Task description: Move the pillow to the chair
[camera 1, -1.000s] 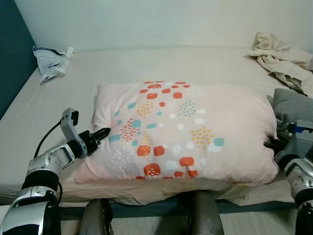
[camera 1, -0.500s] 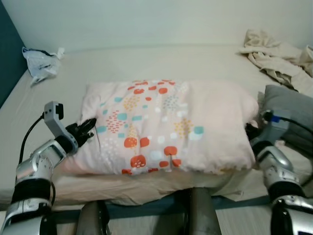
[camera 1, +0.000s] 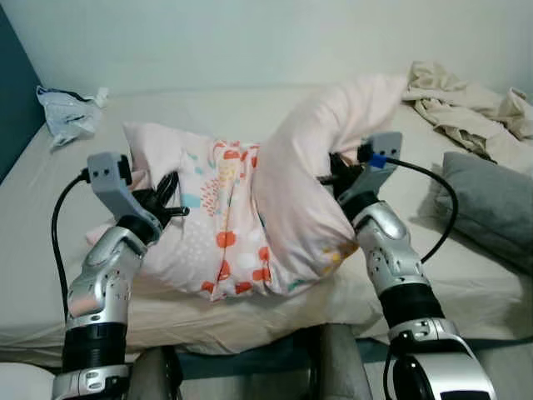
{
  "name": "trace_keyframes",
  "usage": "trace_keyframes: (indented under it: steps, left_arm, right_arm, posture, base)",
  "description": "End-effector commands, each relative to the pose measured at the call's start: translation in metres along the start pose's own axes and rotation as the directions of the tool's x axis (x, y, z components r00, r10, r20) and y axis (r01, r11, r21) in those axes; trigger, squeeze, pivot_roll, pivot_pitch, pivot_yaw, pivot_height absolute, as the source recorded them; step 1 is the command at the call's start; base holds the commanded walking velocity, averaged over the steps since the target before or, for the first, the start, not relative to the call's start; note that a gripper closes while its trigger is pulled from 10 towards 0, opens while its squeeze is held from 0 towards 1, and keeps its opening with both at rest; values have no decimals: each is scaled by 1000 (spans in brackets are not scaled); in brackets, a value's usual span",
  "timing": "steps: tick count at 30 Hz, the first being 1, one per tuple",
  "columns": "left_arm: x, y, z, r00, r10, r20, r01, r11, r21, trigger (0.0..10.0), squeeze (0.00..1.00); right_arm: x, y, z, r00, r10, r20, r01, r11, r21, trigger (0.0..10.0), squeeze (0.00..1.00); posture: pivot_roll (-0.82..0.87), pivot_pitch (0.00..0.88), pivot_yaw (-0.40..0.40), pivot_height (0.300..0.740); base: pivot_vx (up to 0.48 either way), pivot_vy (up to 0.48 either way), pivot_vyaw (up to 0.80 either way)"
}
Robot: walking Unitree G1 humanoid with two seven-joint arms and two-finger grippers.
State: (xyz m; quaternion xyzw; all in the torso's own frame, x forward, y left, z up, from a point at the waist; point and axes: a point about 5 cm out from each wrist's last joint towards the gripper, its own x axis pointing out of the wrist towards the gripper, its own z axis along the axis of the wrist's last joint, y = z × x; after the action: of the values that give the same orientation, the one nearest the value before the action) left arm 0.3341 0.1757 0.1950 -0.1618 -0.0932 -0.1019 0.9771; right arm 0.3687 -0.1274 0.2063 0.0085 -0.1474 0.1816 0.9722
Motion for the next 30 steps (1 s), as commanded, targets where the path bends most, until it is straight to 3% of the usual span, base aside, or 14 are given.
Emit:
trace_keyframes:
  steps: [1, 2, 7, 9, 12, 20, 23, 30]
  left_arm:
    - [7, -24, 5, 997, -66, 27, 65, 998, 8, 10000, 0]
    - [7, -24, 4, 999, -45, 27, 45, 999, -9, 10000, 0]
    - [4, -22, -2, 998, 52, 24, -53, 997, 57, 10000, 0]
    - [4, -18, -3, 994, 105, 23, -107, 987, 123, 10000, 0]
    - [3, -13, -8, 987, 164, 1, -160, 965, 207, 10000, 0]
    - [-4, -15, -14, 989, 146, -17, -141, 975, 170, 10000, 0]
    - [-9, -22, -14, 992, 122, 11, -122, 975, 188, 10000, 0]
    - [-15, -30, -9, 993, 101, 62, -109, 985, 136, 10000, 0]
  right_arm:
    - [1, 20, -3, 998, 58, -5, -58, 997, -50, 10000, 0]
    - [0, 22, -4, 999, 52, -11, -52, 997, -59, 10000, 0]
    - [-7, 23, -11, 999, 25, -36, -28, 995, -93, 10000, 0]
    - [-11, 20, -17, 998, 12, -62, -19, 994, -111, 10000, 0]
    - [-19, 16, -25, 995, -12, -97, 4, 997, -74, 10000, 0]
    - [-26, 18, -31, 993, -23, -117, 18, 999, -46, 10000, 0]
    - [-31, 20, -33, 992, -42, -121, 38, 999, -29, 10000, 0]
    - [-35, 24, -34, 993, -42, -113, 40, 999, -22, 10000, 0]
  posture:
    - [-2, 51, -35, 513]
    - [-4, 49, -33, 513]
    - [-10, 46, -30, 513]
    - [-4, 44, -32, 513]
    - [0, 41, -30, 513]
    - [2, 34, -21, 513]
    - [6, 32, -14, 513]
    - [10, 28, -6, 533]
  base:
    - [0, 0, 0]
    - [0, 0, 0]
    - [0, 0, 0]
    - [0, 0, 0]
    - [0, 0, 0]
    - [0, 0, 0]
    - [0, 0, 0]
    - [0, 0, 0]
